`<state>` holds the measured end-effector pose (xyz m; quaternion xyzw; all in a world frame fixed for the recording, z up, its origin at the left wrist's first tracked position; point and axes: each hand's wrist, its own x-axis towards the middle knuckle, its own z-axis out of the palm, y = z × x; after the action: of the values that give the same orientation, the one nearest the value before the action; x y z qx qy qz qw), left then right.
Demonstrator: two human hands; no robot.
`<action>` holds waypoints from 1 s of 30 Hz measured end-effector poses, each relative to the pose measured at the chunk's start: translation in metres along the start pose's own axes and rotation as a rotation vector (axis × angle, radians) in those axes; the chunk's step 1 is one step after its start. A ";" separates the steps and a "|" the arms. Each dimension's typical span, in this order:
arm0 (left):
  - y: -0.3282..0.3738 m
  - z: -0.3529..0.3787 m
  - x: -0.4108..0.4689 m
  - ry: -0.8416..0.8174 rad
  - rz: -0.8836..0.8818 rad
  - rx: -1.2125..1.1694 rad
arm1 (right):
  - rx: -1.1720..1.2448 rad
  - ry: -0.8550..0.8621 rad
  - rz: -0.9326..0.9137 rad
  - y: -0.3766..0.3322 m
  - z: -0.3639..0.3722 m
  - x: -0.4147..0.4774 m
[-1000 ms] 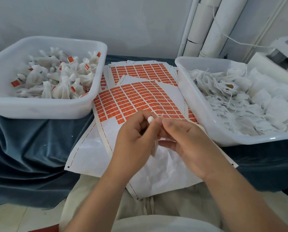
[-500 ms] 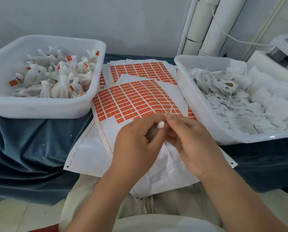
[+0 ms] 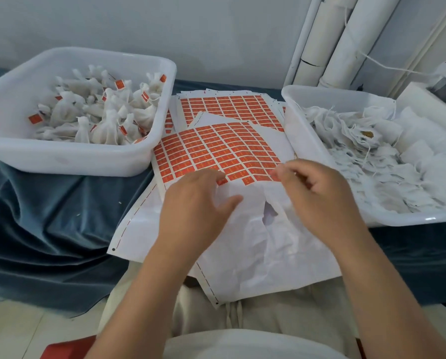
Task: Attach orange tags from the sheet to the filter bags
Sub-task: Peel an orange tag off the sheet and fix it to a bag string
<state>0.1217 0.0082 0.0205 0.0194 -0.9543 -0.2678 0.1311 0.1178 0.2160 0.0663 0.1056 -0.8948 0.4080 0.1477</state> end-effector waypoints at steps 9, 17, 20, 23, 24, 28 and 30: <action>-0.012 0.028 0.002 0.048 0.126 0.161 | -0.636 -0.436 -0.045 -0.001 0.045 0.030; -0.012 0.029 0.002 0.045 0.092 0.120 | -0.842 -0.557 -0.359 0.004 0.043 0.047; -0.013 0.029 0.003 0.065 0.094 0.096 | -0.857 -0.530 -0.540 0.011 0.040 0.046; -0.013 0.031 0.002 0.073 0.090 0.097 | -0.738 -0.411 -0.678 0.023 0.038 0.042; -0.014 0.031 0.002 0.080 0.094 0.095 | -0.690 -0.350 -0.699 0.027 0.038 0.042; -0.015 0.032 0.003 0.091 0.095 0.065 | -0.509 -0.154 -0.456 0.036 0.038 0.046; -0.015 0.032 0.003 0.084 0.085 0.070 | -0.367 0.005 -0.280 0.036 0.032 0.047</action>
<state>0.1102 0.0109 -0.0126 -0.0051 -0.9567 -0.2276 0.1816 0.0570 0.2112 0.0375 0.1991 -0.9302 0.2143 0.2216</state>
